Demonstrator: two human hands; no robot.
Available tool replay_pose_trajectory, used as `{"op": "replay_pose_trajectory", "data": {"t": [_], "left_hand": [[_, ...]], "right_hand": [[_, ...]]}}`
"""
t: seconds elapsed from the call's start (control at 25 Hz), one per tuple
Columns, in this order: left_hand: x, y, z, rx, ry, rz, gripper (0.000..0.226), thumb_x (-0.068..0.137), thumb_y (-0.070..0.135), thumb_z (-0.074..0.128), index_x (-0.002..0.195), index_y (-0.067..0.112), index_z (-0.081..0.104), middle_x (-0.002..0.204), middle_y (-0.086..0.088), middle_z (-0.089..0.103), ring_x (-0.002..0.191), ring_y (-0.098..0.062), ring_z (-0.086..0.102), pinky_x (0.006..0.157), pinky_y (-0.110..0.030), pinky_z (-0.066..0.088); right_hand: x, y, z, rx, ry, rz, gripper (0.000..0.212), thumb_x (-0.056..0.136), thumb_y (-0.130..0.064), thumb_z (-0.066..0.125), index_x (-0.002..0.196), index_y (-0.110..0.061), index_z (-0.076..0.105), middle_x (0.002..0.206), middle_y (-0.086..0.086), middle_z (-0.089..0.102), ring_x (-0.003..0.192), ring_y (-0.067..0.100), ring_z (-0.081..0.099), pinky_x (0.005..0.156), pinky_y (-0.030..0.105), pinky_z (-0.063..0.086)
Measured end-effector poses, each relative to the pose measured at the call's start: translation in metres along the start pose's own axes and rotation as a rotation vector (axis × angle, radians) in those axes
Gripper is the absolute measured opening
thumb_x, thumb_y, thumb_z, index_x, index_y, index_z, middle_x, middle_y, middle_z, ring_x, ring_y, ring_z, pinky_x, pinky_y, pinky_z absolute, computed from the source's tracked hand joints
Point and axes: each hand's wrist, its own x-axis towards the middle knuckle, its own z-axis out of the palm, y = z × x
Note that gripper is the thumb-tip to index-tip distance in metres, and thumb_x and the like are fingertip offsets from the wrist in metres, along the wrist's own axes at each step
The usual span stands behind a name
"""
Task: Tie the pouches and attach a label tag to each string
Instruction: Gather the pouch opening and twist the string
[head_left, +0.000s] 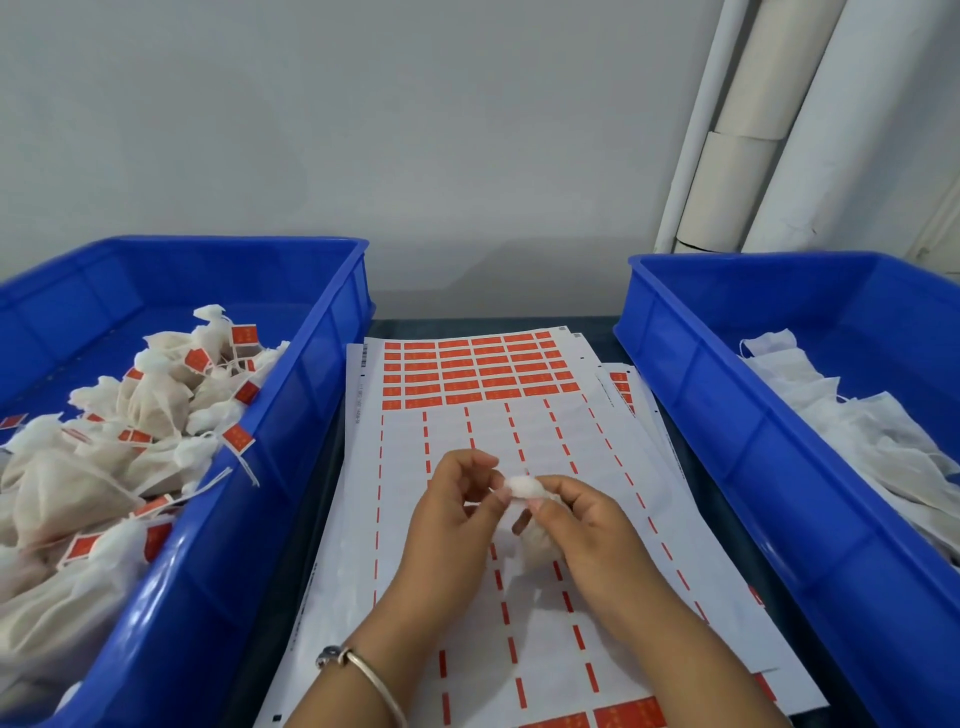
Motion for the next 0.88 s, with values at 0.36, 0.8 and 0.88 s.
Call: {"op": "replay_pose_trajectory", "data": {"t": [0.36,0.8,0.88], "left_hand": [[-0.003,0.0,0.003,0.206,-0.036,0.168,0.029,0.088,0.017,0.061,0.08,0.045,0.057,0.09,0.036,0.057,0.088,0.008,0.054,0.072,-0.004,0.043],[-0.002,-0.003,-0.003,0.413,0.026,0.299,0.03,0.077,0.032,0.072,0.071,0.052,0.051,0.087,0.027,0.053,0.099,0.011,0.045,0.077,0.0,0.037],[-0.003,-0.005,-0.005,0.443,-0.001,0.291,0.026,0.081,0.03,0.069,0.07,0.045,0.05,0.087,0.026,0.052,0.099,0.011,0.043,0.076,0.001,0.036]], "right_hand": [[0.005,0.0,-0.009,0.646,-0.197,0.206,0.024,0.066,-0.028,0.067,0.086,-0.019,0.078,0.088,0.003,0.073,0.096,0.022,0.064,0.078,0.027,0.056],[0.007,0.006,-0.008,0.45,-0.107,0.172,0.041,0.057,-0.047,0.07,0.088,-0.02,0.077,0.093,0.003,0.071,0.1,0.021,0.062,0.087,0.032,0.052],[0.006,0.004,-0.009,0.411,-0.099,0.177,0.041,0.057,-0.047,0.07,0.088,-0.02,0.077,0.088,0.004,0.069,0.095,0.021,0.061,0.077,0.027,0.052]]}}
